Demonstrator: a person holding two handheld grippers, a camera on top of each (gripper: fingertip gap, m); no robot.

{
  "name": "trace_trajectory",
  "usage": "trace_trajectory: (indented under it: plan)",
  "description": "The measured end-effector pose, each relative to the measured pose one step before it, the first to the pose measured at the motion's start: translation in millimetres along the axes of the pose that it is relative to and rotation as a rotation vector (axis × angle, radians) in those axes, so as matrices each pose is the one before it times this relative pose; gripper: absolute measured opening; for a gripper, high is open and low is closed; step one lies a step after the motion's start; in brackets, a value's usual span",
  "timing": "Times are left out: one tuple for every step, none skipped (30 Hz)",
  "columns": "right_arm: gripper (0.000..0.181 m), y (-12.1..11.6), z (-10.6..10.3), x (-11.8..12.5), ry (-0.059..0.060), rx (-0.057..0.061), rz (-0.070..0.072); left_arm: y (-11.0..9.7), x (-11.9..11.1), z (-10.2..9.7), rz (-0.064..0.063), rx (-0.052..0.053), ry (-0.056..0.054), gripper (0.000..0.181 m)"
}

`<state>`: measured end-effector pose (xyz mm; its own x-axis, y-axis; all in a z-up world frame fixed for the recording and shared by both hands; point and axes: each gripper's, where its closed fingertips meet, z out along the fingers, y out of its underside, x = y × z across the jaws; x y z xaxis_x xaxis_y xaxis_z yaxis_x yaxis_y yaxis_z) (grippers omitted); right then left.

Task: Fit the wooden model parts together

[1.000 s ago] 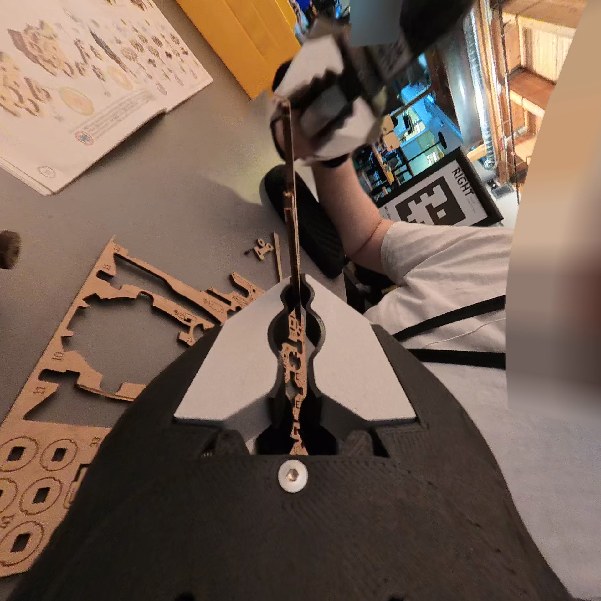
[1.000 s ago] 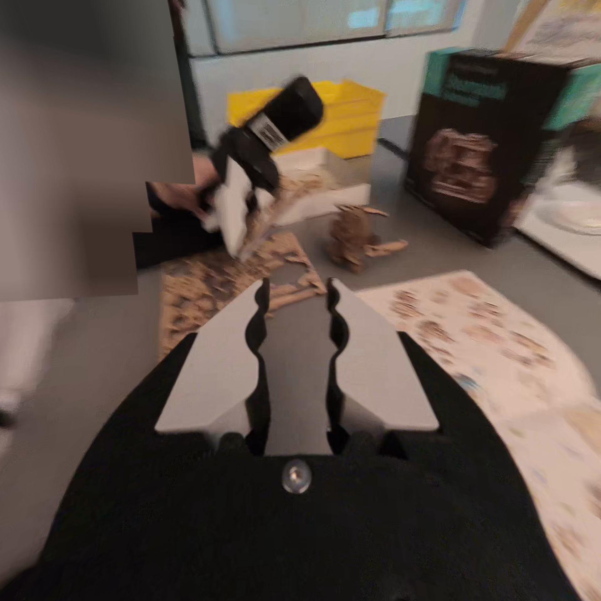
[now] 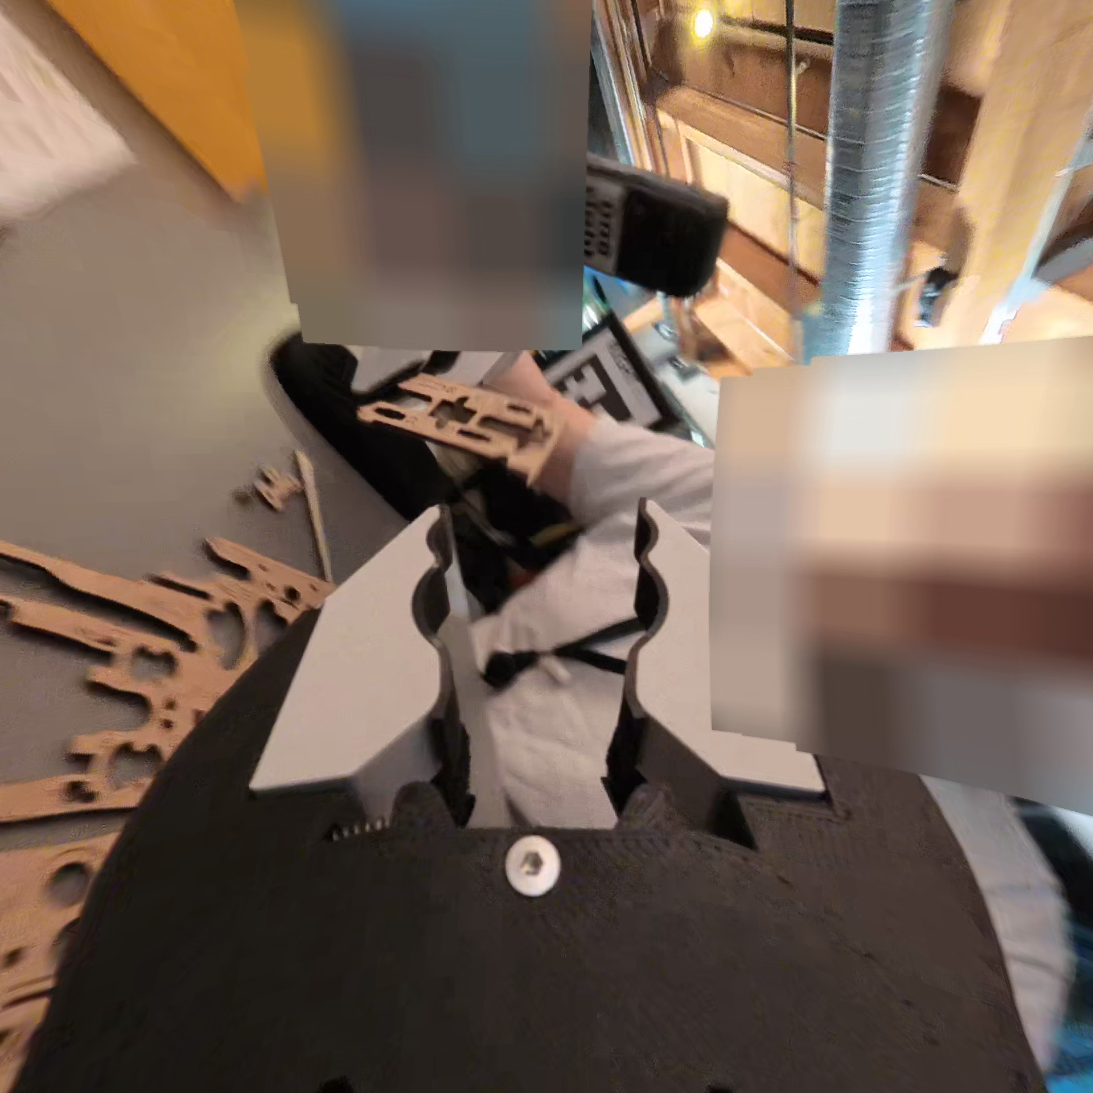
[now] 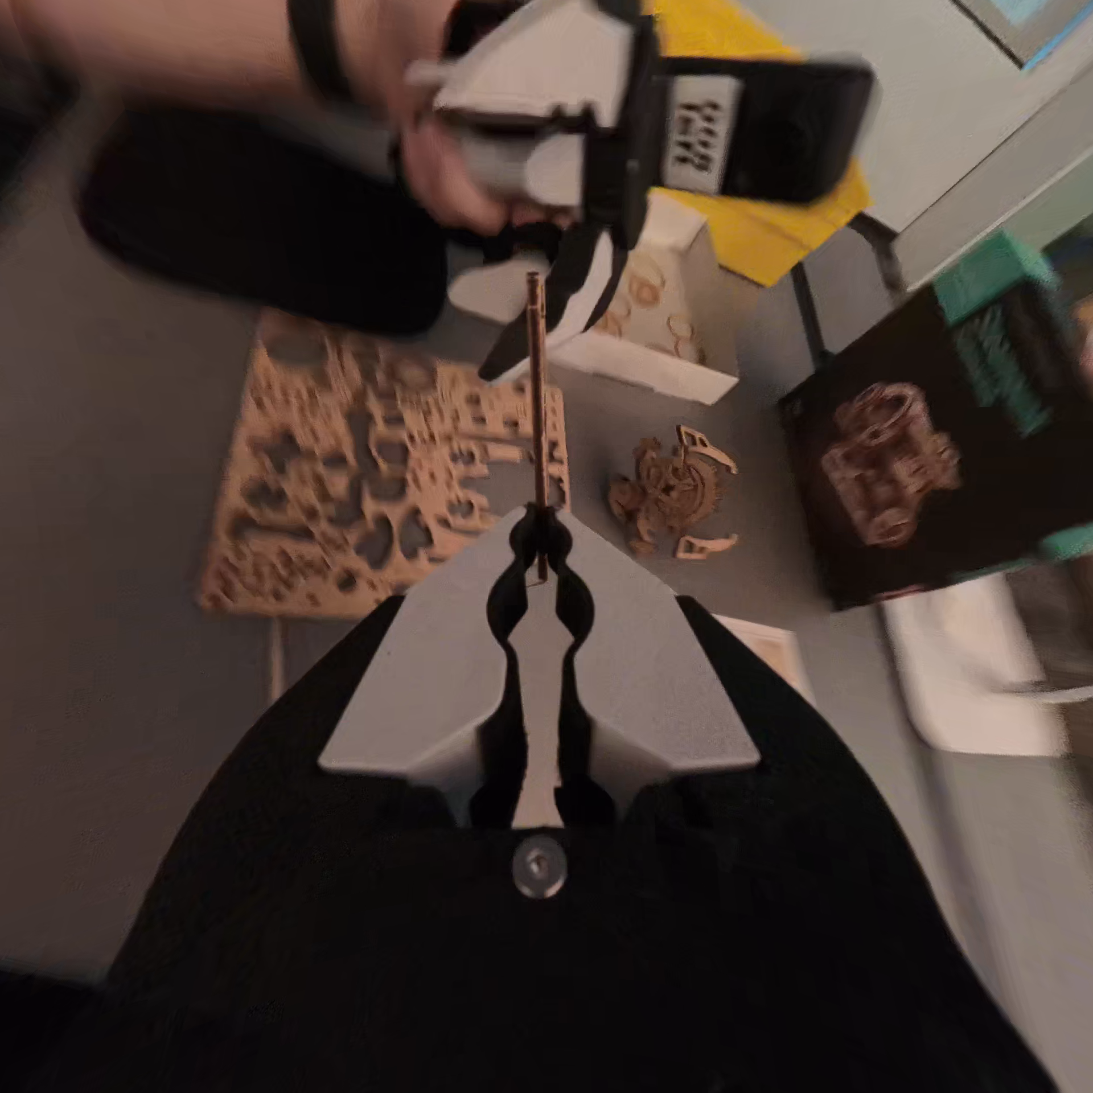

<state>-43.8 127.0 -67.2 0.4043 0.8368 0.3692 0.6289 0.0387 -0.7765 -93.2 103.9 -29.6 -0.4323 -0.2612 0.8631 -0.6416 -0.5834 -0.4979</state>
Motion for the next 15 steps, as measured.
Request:
trace_trajectory:
  plan:
    - [0.000,-6.54,-5.71,5.93,-0.0504,0.1048,0.1700,-10.95,5.41,-8.63,0.0822,0.0597,-0.0392,0.065]
    - [0.000,-7.62,-6.09,9.19,-0.0375,0.0920,0.1679,-10.81,4.97,-8.90,0.0742,0.0630,-0.0345,0.069]
    - [0.000,-10.32,-6.27,9.91,-0.0255,0.0966,0.1418,-8.96,4.08,-8.44,0.0615,0.0550,-0.0286,0.069]
    - [0.000,-11.35,-5.74,5.79,-0.0416,0.0901,0.1207,-6.06,2.73,-6.98,0.0522,0.0376,-0.0262,0.067]
    - [0.000,-10.24,-4.70,6.54,-0.0222,0.0758,0.0973,-3.39,1.26,-5.13,0.0482,0.0191,-0.0227,0.067]
    - [0.000,-7.80,-3.52,5.69,-0.0129,0.0608,0.0689,-2.26,-0.51,-3.64,0.0392,0.0118,-0.0211,0.066]
    - [0.000,-4.50,-2.48,4.08,-0.0123,0.0388,0.0457,-1.29,-0.98,-2.01,0.0337,0.0058,-0.0136,0.063]
    - [0.000,-2.11,-2.12,6.78,0.0146,0.0277,0.0312,0.37,-0.86,-0.60,0.0281,-0.0023,-0.0045,0.060]
    - [0.000,-0.36,-1.59,5.88,0.0125,0.0177,0.0296,1.10,-2.53,0.37,0.0184,-0.0037,-0.0102,0.059]
    - [0.000,-1.05,-1.23,3.05,-0.0004,0.0233,0.0279,1.60,-2.16,0.97,0.0145,-0.0051,-0.0082,0.058]
    - [0.000,-1.73,-1.19,1.53,-0.0059,0.0269,0.0297,2.20,-1.96,1.28,0.0116,-0.0081,-0.0098,0.056]
    - [0.000,-2.34,-1.25,1.58,-0.0008,0.0269,0.0249,1.88,-1.75,1.26,0.0091,-0.0075,-0.0113,0.055]
    - [0.000,-2.58,-1.23,0.22,-0.0039,0.0236,0.0146,1.12,-0.45,1.29,0.0071,-0.0047,-0.0071,0.054]
    - [0.000,-1.75,-0.91,-0.08,-0.0010,0.0120,0.0078,1.04,0.38,1.10,0.0056,-0.0064,-0.0040,0.053]
    - [0.000,-0.99,-0.76,1.84,0.0154,0.0027,0.0038,0.87,1.16,0.99,0.0072,-0.0078,-0.0005,0.053]
